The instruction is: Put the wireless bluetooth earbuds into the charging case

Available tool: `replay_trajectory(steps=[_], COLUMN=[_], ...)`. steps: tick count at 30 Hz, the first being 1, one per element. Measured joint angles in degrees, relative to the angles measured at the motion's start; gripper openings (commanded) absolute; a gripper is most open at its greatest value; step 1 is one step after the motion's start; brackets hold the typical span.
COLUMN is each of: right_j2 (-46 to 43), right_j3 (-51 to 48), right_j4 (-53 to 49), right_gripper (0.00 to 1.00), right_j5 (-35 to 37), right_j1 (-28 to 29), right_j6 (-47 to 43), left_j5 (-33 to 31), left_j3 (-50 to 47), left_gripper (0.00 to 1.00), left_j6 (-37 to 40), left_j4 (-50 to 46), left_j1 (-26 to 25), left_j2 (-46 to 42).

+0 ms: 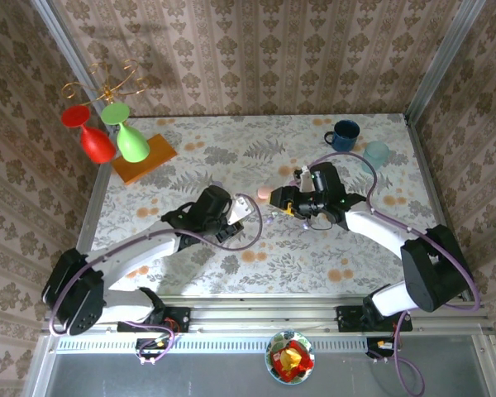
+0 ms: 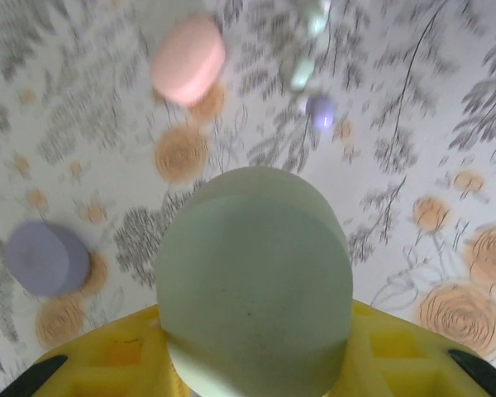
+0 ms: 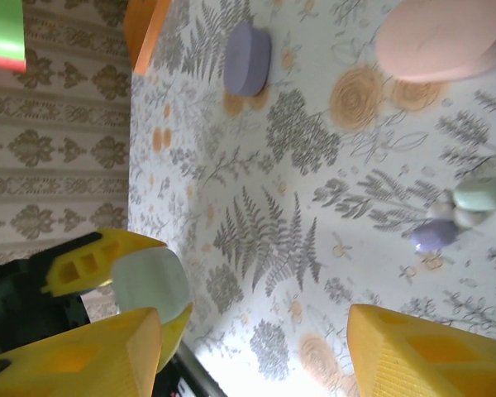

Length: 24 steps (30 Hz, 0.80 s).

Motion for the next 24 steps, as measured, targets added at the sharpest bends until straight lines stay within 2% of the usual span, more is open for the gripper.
replay_trajectory(steps=[8,24], right_j2=[-0.7,-2.2], right_j3=[-0.3,-1.6], right_j4=[4.1,6.5], right_gripper=[0.62,0.63], right_j5=[-4.6,-4.4], right_j1=[4.2,6.4], right_j6=[0.2,0.9], left_j5=[3.4,3.6], left_j3=[-1.4,-1.4], left_gripper=[0.25,0.23], left_j6=[0.4,0.3], left_j4=[5.7,4.8], left_j1=[-1.4,-1.8], left_j2=[-3.6,-3.7])
